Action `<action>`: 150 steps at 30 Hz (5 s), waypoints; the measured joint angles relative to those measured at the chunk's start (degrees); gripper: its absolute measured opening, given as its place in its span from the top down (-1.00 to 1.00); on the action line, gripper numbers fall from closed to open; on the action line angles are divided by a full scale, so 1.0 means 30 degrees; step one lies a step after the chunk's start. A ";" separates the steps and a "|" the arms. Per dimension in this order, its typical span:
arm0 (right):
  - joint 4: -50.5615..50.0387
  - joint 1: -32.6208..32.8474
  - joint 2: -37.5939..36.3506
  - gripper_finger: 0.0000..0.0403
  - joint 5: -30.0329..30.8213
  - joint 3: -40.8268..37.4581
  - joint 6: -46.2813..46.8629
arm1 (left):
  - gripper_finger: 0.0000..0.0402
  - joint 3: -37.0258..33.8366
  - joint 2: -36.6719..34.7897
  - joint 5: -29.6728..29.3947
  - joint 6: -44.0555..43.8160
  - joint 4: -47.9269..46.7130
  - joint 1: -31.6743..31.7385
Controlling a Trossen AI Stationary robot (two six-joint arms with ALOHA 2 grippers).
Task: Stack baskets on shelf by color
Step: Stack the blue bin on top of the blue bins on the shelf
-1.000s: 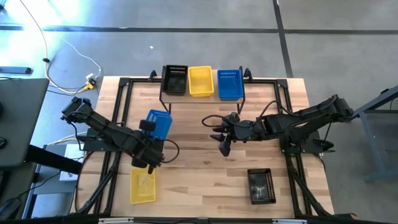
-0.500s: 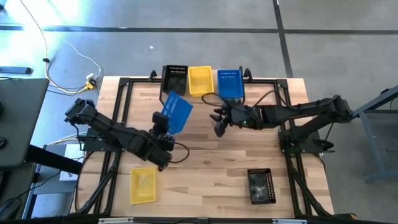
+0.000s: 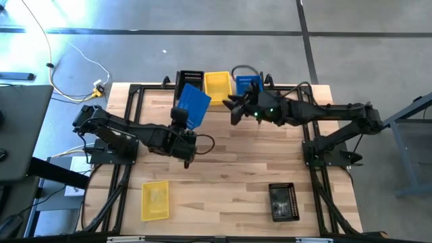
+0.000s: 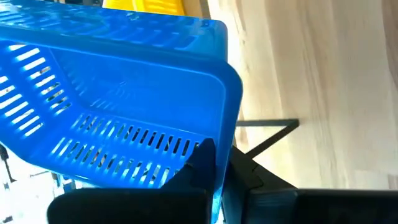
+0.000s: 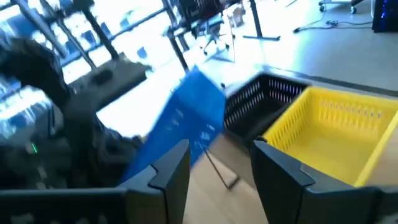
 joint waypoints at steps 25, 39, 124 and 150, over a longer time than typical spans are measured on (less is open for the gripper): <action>-0.6264 0.1099 0.3407 0.25 -0.2493 0.8157 0.8823 | 1.00 0.3848 0.0093 0.1777 0.4154 -0.3811 0.0410; -0.6395 0.1416 0.5174 0.25 -0.4774 0.8165 1.5206 | 1.00 0.3840 0.0095 0.4768 0.5255 -0.4772 0.0027; -1.6542 0.0039 0.6805 1.00 -0.5832 0.9863 0.8872 | 0.13 0.3825 0.0102 0.6805 0.6435 -0.2703 -0.3331; -2.3996 -0.7813 0.6771 1.00 -0.8907 2.0018 -0.8504 | 0.23 0.3854 -0.0678 0.8153 -0.2245 -0.2417 0.0097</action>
